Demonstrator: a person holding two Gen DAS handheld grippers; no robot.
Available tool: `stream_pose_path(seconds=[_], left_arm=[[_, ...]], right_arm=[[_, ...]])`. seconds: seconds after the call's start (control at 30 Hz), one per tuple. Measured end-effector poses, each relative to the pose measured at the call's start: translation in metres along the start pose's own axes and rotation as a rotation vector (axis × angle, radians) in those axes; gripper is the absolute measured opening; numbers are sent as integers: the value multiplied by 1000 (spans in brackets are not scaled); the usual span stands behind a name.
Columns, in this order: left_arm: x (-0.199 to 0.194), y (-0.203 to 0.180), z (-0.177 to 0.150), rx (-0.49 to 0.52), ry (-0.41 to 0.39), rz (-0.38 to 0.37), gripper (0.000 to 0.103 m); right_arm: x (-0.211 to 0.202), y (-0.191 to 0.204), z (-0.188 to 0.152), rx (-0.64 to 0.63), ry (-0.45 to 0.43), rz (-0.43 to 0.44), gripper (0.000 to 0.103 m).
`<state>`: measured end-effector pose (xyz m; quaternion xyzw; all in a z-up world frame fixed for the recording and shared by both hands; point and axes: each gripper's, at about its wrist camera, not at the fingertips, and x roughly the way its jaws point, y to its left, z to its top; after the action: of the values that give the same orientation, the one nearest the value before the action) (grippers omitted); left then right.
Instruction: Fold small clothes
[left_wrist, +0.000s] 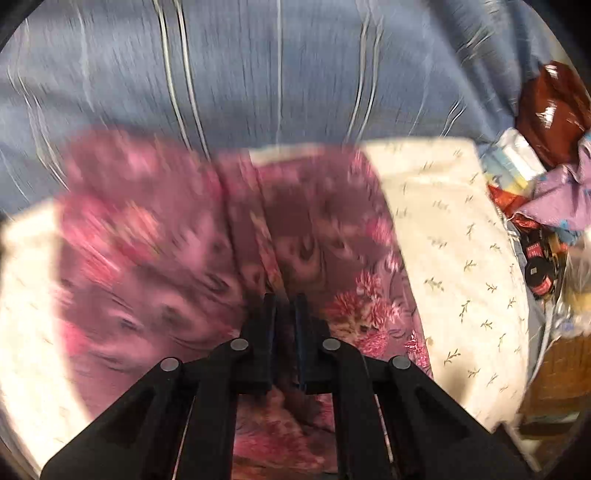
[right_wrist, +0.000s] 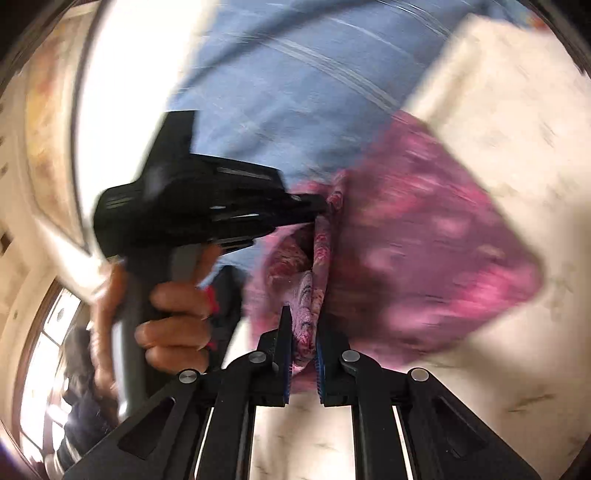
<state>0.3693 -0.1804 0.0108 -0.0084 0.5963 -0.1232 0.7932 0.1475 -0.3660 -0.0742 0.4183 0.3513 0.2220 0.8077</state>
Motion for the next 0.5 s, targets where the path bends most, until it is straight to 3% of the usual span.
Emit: stream_pose_path(seconds=[0.07, 0.17, 0.2, 0.27, 0.3, 0.33, 0.4, 0.5], left_arm=[[-1, 5, -4, -16, -5, 10, 7], [-27, 30, -9, -58, -48, -71, 8], [-39, 40, -11, -76, -74, -94, 14], [-71, 66, -15, -111, -153, -118, 37], [-87, 82, -19, -134, -201, -92, 61], [-96, 92, -19, -148, -231, -58, 74], [-105, 121, -23, -162, -264, 8, 75], [-97, 160, -25, -223, -219, -12, 75]], right_arm=[[10, -16, 1, 47, 54, -44, 11], [10, -17, 2, 58, 79, -67, 16], [5, -13, 5, 39, 65, -80, 17], [-7, -4, 14, 0, -9, -93, 18], [-11, 0, 19, -16, -50, -93, 23], [-20, 4, 26, -34, -97, -86, 31], [-23, 8, 36, -58, -133, -72, 42], [3, 9, 63, -38, -91, -10, 46]])
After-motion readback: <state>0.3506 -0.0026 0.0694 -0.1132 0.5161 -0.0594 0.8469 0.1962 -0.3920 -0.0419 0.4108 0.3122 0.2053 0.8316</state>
